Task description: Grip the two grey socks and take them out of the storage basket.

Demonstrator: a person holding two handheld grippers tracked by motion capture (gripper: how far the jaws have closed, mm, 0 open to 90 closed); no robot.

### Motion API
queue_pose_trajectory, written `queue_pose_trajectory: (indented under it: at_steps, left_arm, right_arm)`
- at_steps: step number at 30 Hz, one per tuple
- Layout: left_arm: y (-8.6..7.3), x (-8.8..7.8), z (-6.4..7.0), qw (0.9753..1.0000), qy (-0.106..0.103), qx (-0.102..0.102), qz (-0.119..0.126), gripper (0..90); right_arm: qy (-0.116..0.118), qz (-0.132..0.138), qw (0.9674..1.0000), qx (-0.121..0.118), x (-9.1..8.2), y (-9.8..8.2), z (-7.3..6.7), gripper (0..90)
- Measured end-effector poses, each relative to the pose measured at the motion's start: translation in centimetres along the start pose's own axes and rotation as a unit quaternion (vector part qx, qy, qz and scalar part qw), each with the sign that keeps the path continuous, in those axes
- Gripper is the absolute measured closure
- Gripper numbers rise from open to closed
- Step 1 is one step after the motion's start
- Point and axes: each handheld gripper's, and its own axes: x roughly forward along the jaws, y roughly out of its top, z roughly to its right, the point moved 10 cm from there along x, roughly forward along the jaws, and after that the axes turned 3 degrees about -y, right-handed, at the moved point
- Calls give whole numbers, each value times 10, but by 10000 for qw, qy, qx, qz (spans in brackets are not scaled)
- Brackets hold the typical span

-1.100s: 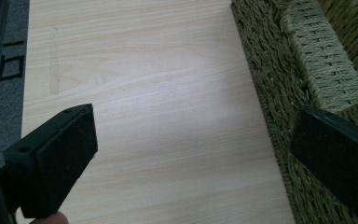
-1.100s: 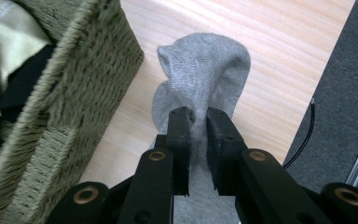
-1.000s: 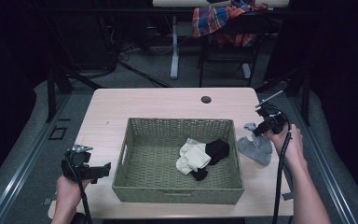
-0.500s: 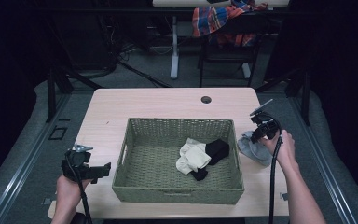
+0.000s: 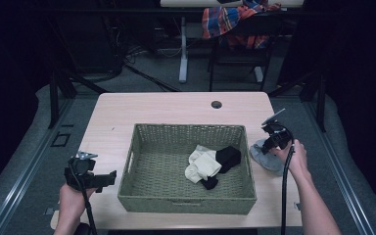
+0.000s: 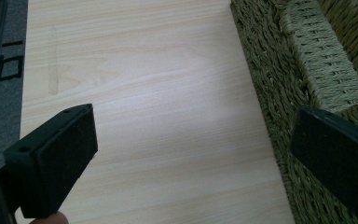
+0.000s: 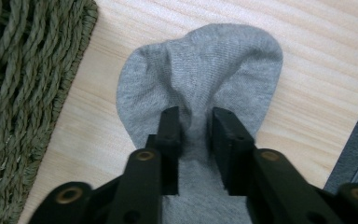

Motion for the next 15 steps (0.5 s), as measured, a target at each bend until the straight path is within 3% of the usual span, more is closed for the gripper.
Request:
queue_pose_trajectory:
  at_steps: [4, 7, 9, 15]
  left_arm:
    - [0, 0, 0, 10000, -3, 4, 12, 10]
    - [0, 0, 0, 10000, -5, 6, 14, 10]
    - [0, 0, 0, 10000, -3, 11, 16, 10]
    - [0, -1, 0, 10000, -3, -4, 22, 10]
  right_arm:
    - [10, 87, 10000, -42, -9, 0, 1, 535]
    - [126, 335, 9993, -68, -22, 2, 0, 415]
    - [47, 478, 9988, -43, -31, 3, 1, 331]
    - [170, 717, 9973, -36, -61, -5, 1, 160]
